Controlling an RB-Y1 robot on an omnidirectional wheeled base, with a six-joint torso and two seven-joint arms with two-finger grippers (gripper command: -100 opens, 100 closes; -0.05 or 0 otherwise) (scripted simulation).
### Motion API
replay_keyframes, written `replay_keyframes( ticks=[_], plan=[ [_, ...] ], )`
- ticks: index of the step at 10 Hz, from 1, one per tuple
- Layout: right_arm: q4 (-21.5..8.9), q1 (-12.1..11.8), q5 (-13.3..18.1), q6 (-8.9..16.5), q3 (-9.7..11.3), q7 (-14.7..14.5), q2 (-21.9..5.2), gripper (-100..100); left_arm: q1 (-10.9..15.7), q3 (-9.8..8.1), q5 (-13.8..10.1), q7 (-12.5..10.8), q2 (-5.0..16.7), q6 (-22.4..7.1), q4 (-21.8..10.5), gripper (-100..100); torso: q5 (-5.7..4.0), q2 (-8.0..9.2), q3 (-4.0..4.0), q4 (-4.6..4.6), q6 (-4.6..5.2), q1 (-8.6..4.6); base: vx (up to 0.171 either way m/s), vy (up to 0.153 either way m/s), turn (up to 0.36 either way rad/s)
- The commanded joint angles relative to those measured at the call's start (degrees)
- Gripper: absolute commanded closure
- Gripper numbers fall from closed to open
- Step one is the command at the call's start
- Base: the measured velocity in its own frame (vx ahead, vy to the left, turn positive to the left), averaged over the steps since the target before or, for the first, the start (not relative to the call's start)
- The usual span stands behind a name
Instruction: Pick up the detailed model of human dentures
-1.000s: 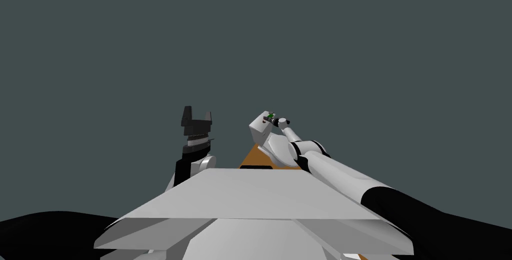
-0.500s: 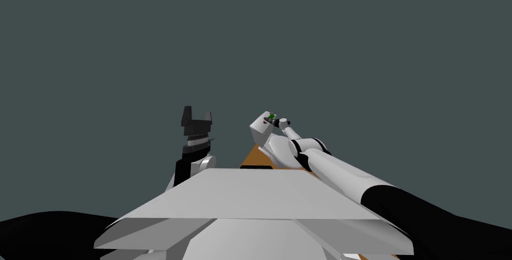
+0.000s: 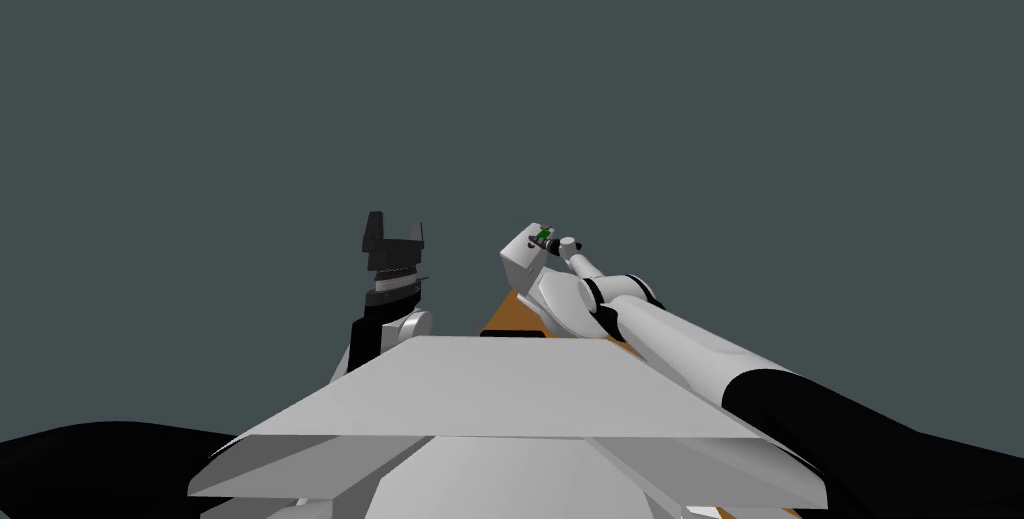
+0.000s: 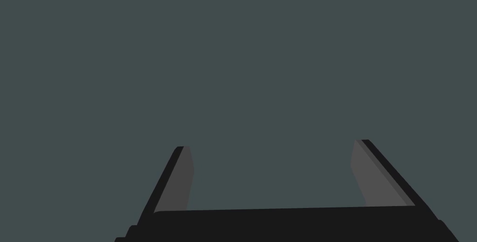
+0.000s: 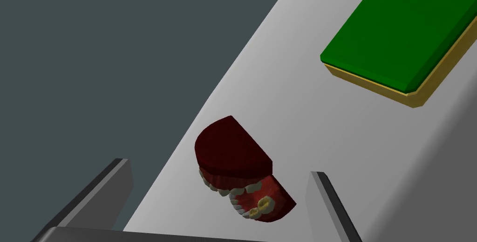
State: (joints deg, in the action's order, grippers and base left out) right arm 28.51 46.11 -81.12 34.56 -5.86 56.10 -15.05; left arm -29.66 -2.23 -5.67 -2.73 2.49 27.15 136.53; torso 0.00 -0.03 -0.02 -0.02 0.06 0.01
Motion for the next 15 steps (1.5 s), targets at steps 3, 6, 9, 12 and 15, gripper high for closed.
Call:
replay_keyframes(
  ticks=[3, 6, 9, 12, 15],
  plan=[
    [0.4, 0.2, 4.4, -2.2, -1.9, 2.3, 2.3, -100, 0.0, -0.01, 0.0, 0.0, 0.0, 0.0, 0.0, 0, -0.06, 0.03, 0.02, 0.01, -0.02, -0.31, 0.0, -0.079, 0.091],
    [0.9, 0.4, 8.8, -4.4, -3.8, 4.6, 4.6, -100, 0.0, -0.01, 0.0, 0.0, 0.0, 0.0, 0.0, 0, -0.08, 0.05, 0.03, 0.01, -0.01, -0.36, -0.001, -0.088, 0.086],
    [1.5, 0.7, 14.9, -7.6, -6.7, 8.1, 8.0, -100, 0.0, 0.0, 0.0, 0.0, 0.0, 0.0, 0.0, 0, -0.07, 0.04, 0.03, 0.01, 0.0, -0.29, -0.001, -0.088, 0.101],
    [1.9, 0.9, 19.1, -9.8, -8.6, 10.4, 10.3, -100, 0.0, -0.01, 0.0, 0.0, 0.0, 0.0, 0.0, 0, -0.07, 0.05, 0.03, 0.01, 0.01, -0.32, -0.006, -0.091, 0.082],
    [2.5, 0.8, 21.2, -10.2, -8.9, 11.3, 10.9, -100, 0.0, -0.01, 0.0, 0.0, 0.0, 0.0, 0.0, 0, -0.06, 0.03, 0.02, 0.01, 0.02, -0.28, -0.003, -0.063, 0.045]
  ],
)
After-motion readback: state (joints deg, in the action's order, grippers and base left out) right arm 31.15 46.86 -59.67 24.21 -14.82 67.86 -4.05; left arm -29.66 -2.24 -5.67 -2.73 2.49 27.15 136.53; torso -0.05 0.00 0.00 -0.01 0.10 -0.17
